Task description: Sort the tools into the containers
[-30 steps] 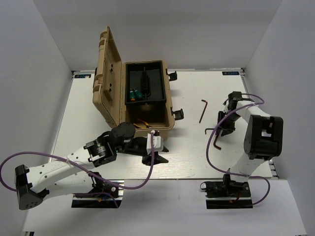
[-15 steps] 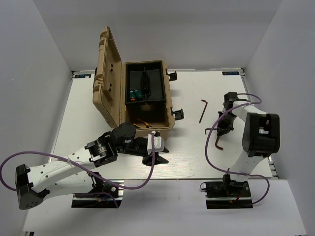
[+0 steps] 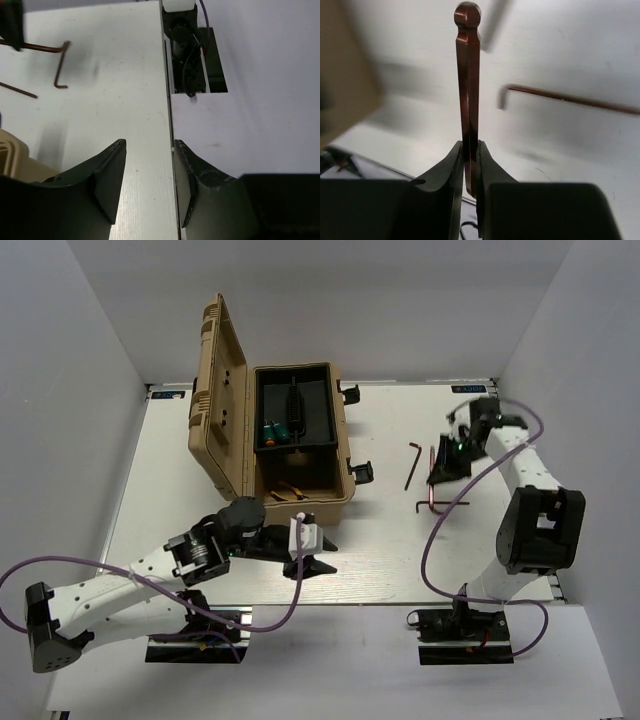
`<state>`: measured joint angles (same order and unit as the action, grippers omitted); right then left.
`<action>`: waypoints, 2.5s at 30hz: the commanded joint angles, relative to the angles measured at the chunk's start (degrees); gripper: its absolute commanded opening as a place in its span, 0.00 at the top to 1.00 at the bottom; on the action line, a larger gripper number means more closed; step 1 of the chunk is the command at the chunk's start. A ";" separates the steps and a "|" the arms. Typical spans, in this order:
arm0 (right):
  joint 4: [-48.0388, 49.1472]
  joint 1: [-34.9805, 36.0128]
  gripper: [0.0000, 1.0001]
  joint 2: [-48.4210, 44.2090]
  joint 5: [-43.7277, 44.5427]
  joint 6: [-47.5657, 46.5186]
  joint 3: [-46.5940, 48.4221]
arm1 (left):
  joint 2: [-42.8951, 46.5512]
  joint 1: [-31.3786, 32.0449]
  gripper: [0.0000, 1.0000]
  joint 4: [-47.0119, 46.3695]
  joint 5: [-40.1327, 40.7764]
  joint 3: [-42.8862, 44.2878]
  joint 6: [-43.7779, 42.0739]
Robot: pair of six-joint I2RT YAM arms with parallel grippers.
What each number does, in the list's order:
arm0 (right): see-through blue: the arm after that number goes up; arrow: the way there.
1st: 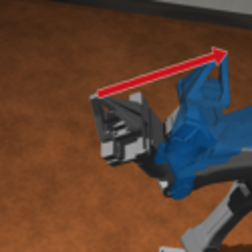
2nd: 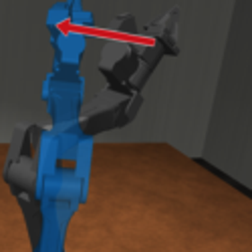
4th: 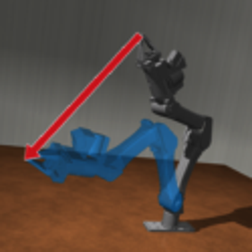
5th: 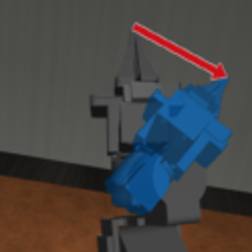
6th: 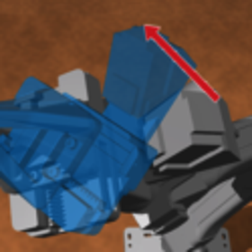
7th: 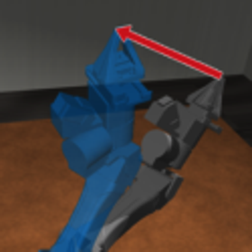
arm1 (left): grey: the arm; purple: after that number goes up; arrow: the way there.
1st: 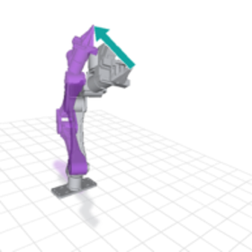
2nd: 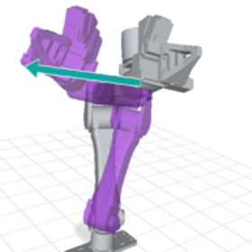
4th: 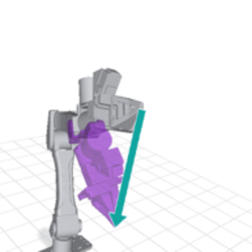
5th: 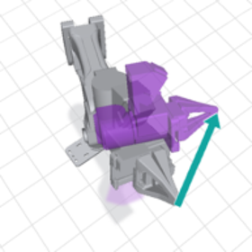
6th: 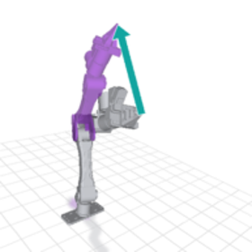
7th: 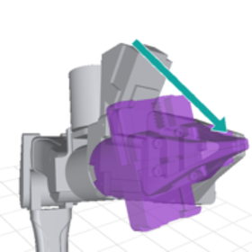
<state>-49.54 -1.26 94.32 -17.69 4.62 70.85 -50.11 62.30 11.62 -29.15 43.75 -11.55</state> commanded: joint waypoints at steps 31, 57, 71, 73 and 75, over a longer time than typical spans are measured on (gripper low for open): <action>56.58 24.11 1.00 36.46 -30.65 33.71 52.29 | 14.34 0.19 0.46 -10.21 23.26 -5.95 7.34; 12.73 19.28 0.90 3.44 6.66 -0.21 39.73 | -13.57 0.19 0.41 -8.45 20.36 13.44 2.76; 4.89 -4.52 0.78 -16.35 15.85 -1.82 -0.17 | -55.60 -0.69 0.52 -0.03 24.66 50.42 12.24; 5.68 -6.47 0.76 -19.16 12.88 -1.11 -3.86 | -62.52 -1.22 0.49 1.92 28.87 56.50 13.13; 6.21 -9.90 0.76 -20.84 10.85 0.21 -7.10 | -67.55 -1.22 0.45 4.62 33.18 61.78 13.66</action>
<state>-44.97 -8.47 78.37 -3.73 2.74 66.04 -114.19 61.76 10.85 -2.68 98.87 -0.91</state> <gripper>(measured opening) 0.233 0.539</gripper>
